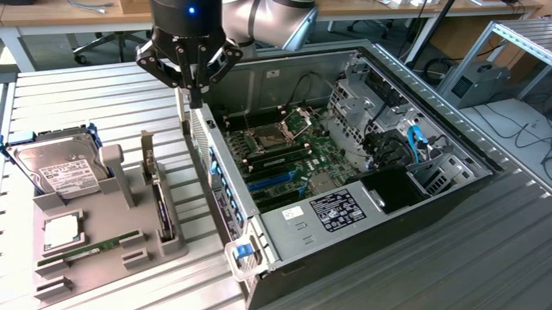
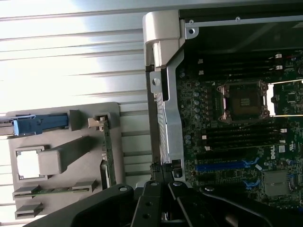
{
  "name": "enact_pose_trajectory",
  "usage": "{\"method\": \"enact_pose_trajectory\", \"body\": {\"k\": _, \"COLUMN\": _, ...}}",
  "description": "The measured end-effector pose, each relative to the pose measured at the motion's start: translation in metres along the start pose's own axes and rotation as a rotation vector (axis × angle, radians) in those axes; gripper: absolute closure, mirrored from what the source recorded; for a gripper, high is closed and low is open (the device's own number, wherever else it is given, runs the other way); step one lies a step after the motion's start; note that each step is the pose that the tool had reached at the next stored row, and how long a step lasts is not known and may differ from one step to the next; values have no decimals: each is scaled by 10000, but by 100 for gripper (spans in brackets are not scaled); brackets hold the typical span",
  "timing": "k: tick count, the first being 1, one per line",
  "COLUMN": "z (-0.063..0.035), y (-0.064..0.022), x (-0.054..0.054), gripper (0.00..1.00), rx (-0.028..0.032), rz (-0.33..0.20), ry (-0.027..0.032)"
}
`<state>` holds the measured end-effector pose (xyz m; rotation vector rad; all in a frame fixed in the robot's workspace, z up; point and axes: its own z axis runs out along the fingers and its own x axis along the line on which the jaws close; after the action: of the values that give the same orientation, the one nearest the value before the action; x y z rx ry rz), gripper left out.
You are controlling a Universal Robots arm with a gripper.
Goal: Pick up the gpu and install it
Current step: 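Reach for the gpu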
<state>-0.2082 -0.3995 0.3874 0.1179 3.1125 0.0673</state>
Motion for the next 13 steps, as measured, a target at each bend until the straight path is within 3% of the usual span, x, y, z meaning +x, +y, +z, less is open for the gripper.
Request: {"method": "enact_pose_trajectory", "body": {"k": 13, "z": 2, "y": -4, "x": 46, "gripper": 89, "rx": 0, "rz": 1, "ry": 0}}
